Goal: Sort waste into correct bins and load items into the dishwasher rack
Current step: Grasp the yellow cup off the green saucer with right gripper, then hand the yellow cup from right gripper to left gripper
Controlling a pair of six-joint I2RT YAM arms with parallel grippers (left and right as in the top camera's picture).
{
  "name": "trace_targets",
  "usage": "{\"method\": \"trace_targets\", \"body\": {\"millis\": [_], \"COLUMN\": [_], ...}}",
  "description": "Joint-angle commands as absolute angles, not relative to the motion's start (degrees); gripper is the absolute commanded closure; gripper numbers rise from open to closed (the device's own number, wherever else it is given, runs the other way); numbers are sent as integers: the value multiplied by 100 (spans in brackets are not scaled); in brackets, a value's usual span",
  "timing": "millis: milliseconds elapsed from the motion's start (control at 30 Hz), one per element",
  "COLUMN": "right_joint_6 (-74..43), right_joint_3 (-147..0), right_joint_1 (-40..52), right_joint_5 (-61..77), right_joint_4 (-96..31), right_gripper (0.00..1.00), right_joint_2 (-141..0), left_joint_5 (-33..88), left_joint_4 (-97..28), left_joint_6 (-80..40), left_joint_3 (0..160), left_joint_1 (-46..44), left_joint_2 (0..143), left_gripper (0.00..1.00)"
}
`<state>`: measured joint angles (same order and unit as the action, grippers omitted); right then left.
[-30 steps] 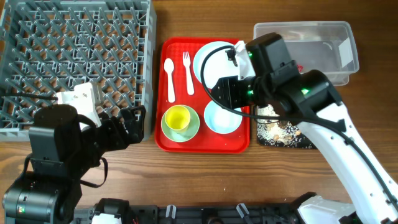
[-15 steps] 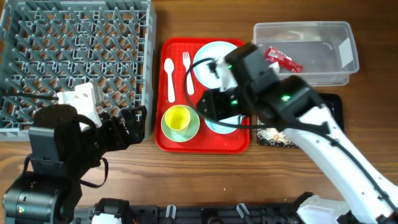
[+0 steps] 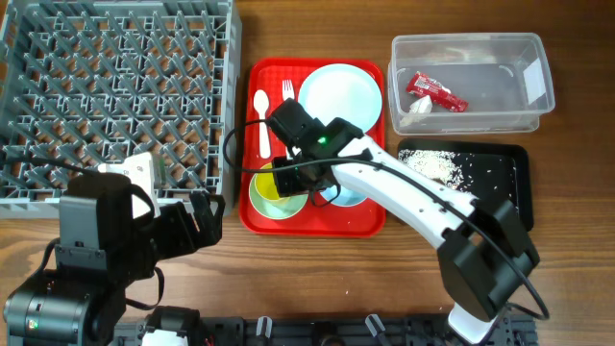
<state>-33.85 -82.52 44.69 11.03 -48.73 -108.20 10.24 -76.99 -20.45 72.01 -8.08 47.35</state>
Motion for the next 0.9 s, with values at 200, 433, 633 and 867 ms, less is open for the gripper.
{"method": "trace_targets", "body": {"millis": [200, 433, 633, 867], "right_joint_6": [-3642, -3570, -2768, -1890], "right_joint_3": [-8239, -8265, -8265, -8265], "right_joint_1": [4431, 4007, 3153, 2231], "right_joint_5": [749, 998, 2410, 3741], "right_joint_4": [-4770, -5048, -5019, -5218], "right_gripper": [96, 96, 95, 96], "right_joint_2": [-11024, -10300, -9043, -7992], "left_joint_5": [930, 932, 2034, 5277], "left_joint_4": [-7765, -7660, -6976, -5957], "left_joint_6": [-1975, -2047, -2364, -2335], "left_joint_3": [7277, 7277, 7277, 7277], "left_joint_1": [-760, -760, -757, -283], "left_joint_2": [4731, 4731, 4777, 5544], "left_gripper": [0, 0, 0, 0]}}
